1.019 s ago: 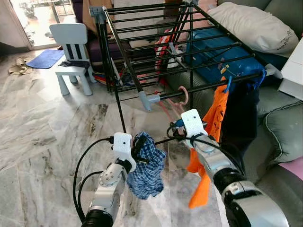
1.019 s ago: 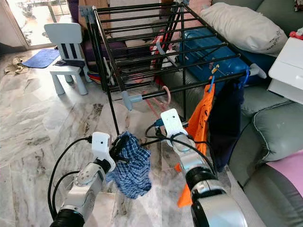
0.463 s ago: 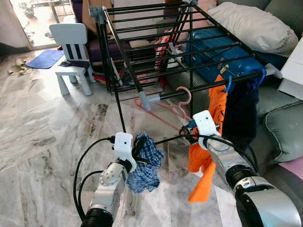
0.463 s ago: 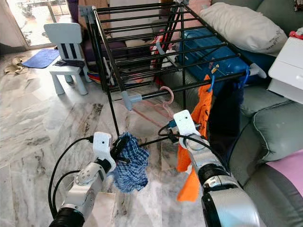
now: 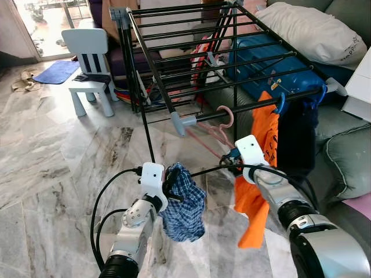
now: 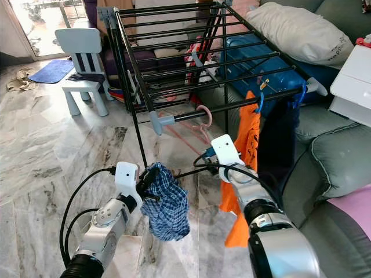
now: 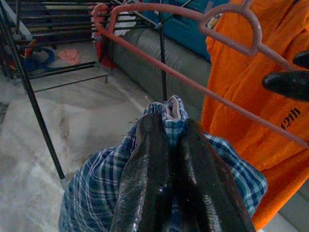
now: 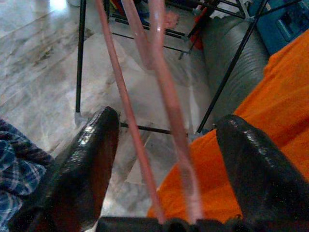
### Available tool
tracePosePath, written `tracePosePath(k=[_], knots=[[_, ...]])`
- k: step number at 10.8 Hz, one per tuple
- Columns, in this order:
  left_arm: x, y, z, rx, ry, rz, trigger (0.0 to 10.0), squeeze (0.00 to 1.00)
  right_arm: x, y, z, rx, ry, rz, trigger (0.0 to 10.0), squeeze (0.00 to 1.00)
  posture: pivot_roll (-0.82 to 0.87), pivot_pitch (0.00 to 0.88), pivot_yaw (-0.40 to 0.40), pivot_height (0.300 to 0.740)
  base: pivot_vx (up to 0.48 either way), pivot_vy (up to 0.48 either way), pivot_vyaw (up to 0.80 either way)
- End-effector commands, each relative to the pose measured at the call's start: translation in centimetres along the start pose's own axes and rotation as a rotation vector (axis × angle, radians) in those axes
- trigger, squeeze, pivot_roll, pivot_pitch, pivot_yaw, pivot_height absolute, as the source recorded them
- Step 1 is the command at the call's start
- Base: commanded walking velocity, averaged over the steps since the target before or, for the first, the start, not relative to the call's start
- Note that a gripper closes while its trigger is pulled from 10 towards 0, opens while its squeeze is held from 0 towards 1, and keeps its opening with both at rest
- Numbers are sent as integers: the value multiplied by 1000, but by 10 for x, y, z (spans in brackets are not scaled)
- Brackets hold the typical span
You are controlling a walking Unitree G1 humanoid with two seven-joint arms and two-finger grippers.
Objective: Hang hanger
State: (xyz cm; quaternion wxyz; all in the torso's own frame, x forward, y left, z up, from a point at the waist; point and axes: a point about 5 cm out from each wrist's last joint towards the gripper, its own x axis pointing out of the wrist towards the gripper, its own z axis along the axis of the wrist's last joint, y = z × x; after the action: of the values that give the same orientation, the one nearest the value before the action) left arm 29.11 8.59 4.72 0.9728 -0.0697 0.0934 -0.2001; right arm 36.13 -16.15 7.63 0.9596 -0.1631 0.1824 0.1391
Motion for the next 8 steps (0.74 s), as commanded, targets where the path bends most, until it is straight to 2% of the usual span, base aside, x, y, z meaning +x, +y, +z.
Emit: tracePosePath(k=[1,2,6,8], knots=[[1,0,1,10,4,-3,10000,0,1,-3,6,-10,-8,-1,4196,0,-32,0,19,740,0,0,0],[1,-1,1,10,7,-4,10000,0,1,-3,6,-20,-5,-1,10000,0,-31,0,18,740,0,0,0],[2,-2,-1,12,18,-7,10000,0,3,5,6,-15,5,17,10000,0,-31,0,16,740,0,0,0],[2,-3,-2,10,23,-9,10000,0,5,11,6,35,12,21,10000,0,-31,0,16,740,0,0,0]])
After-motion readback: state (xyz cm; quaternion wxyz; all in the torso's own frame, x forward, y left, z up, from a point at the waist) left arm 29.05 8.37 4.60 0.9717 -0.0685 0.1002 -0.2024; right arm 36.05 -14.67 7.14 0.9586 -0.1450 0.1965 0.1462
